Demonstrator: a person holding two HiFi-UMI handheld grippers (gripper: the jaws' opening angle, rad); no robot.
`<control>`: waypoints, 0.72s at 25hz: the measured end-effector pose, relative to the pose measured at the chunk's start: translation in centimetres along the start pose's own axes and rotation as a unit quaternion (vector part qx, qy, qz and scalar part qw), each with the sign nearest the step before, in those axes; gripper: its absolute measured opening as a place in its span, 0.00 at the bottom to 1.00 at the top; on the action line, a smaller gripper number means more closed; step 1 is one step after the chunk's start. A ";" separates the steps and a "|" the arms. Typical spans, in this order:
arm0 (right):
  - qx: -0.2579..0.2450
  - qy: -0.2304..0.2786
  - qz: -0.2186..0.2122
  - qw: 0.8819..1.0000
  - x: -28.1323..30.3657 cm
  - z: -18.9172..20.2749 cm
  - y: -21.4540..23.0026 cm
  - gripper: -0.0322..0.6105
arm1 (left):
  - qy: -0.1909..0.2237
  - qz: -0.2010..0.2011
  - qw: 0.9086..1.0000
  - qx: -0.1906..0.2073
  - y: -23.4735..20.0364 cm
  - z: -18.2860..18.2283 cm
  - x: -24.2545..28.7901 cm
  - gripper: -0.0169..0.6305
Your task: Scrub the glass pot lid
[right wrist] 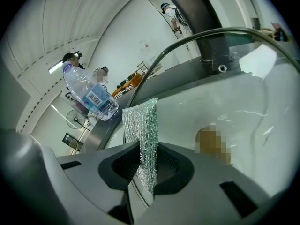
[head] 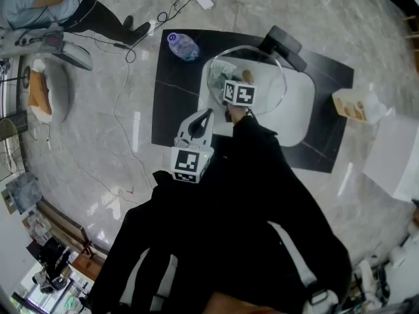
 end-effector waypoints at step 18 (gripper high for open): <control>0.011 0.001 0.021 1.000 -1.0 0.4 1.5 0.15 | 0.000 0.011 1.000 0.005 0.3 0.0 0.2 0.02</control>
Point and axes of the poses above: the fingertips, and each gripper's own axes: x forward along the fingers, y to its right, z out of its underside, the point moved 8 cm from there along -x, backward along the fingers, and after that the axes turned 11 degrees about -x, right-handed, at the moved point
